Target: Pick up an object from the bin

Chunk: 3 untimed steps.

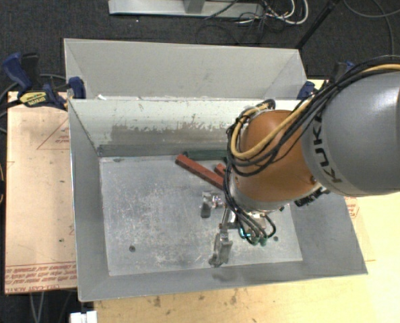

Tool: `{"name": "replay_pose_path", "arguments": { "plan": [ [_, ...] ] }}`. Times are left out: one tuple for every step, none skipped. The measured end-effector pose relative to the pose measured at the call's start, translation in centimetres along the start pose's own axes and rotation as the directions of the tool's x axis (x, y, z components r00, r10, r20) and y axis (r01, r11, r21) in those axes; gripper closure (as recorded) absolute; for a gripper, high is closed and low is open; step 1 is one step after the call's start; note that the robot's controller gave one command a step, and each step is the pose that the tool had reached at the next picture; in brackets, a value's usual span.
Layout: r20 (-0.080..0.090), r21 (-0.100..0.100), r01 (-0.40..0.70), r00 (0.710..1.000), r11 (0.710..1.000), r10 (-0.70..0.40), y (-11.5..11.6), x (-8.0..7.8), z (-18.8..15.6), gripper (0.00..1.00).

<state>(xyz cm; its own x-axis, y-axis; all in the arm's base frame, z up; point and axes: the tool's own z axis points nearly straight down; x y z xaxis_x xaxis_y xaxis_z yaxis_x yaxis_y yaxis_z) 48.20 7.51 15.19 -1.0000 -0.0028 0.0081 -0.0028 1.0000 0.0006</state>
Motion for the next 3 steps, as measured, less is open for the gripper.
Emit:
{"name": "replay_pose_path", "arguments": {
  "plan": [
    [0.012, 0.001, 0.110, 0.994, 0.994, -0.110, -1.6, -6.2, 3.2, 0.00],
    [0.013, 0.004, 0.266, 0.964, 0.964, -0.266, -3.8, -13.2, 5.5, 0.00],
    [0.013, 0.007, 0.255, 0.967, 0.967, -0.255, -11.1, -16.7, 6.4, 0.00]
  ]
}}
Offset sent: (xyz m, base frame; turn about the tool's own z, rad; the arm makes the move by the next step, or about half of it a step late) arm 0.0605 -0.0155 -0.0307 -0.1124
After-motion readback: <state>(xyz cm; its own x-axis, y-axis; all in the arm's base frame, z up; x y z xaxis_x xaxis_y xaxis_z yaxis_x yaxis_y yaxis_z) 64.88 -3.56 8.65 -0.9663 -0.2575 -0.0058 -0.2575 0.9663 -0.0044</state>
